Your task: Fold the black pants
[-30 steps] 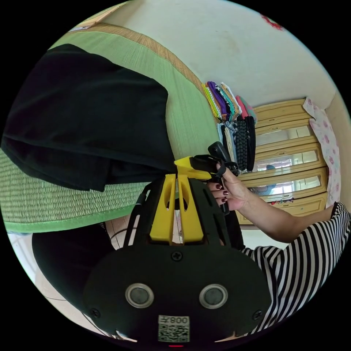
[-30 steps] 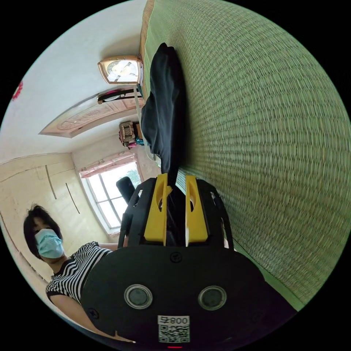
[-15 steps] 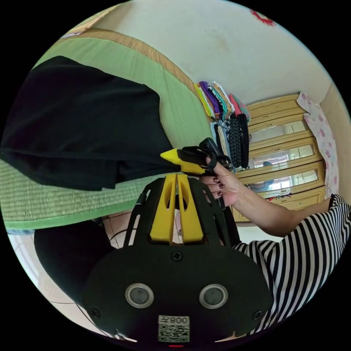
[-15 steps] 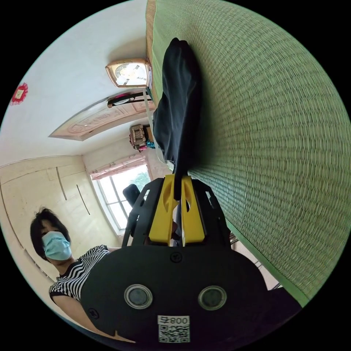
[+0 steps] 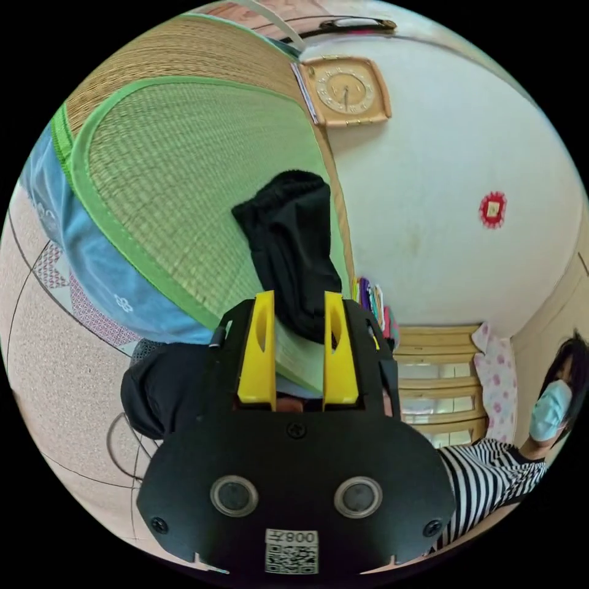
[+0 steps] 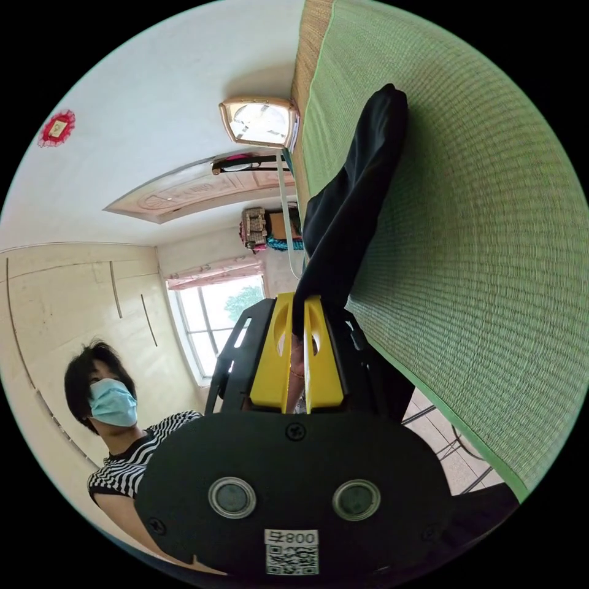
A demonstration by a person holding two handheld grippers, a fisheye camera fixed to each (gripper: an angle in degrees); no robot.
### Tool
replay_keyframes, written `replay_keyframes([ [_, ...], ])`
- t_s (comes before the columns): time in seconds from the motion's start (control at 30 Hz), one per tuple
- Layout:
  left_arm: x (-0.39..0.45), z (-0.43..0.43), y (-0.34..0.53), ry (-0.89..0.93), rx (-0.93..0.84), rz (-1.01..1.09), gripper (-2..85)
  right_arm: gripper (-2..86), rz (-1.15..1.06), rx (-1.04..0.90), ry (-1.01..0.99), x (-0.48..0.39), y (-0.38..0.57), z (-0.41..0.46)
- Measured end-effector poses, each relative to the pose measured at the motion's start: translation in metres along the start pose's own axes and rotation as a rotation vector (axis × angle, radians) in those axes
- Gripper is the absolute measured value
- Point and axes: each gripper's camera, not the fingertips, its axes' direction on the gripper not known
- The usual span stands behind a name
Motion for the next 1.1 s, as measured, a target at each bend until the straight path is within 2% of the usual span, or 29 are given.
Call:
replay_keyframes([
  [0.27, -0.024, 0.022, -0.031, 0.027, 0.072, -0.093, 14.4, 1.8, 0.009, 0.006, -0.005, -0.024, 0.025, 0.03],
  [0.57, -0.031, 0.081, -0.042, -0.025, 0.046, -0.097, 9.6, 1.9, 0.03, 0.013, 0.009, -0.044, 0.059, 0.068],
  [0.8, -0.013, 0.128, -0.014, -0.07, 0.012, 0.008, 7.1, 1.9, 0.036, 0.019, 0.045, -0.065, 0.101, 0.094],
  [1.1, 0.013, 0.194, 0.053, -0.038, -0.035, 0.099, 6.8, 1.8, -0.006, 0.024, 0.032, -0.105, 0.193, 0.122],
])
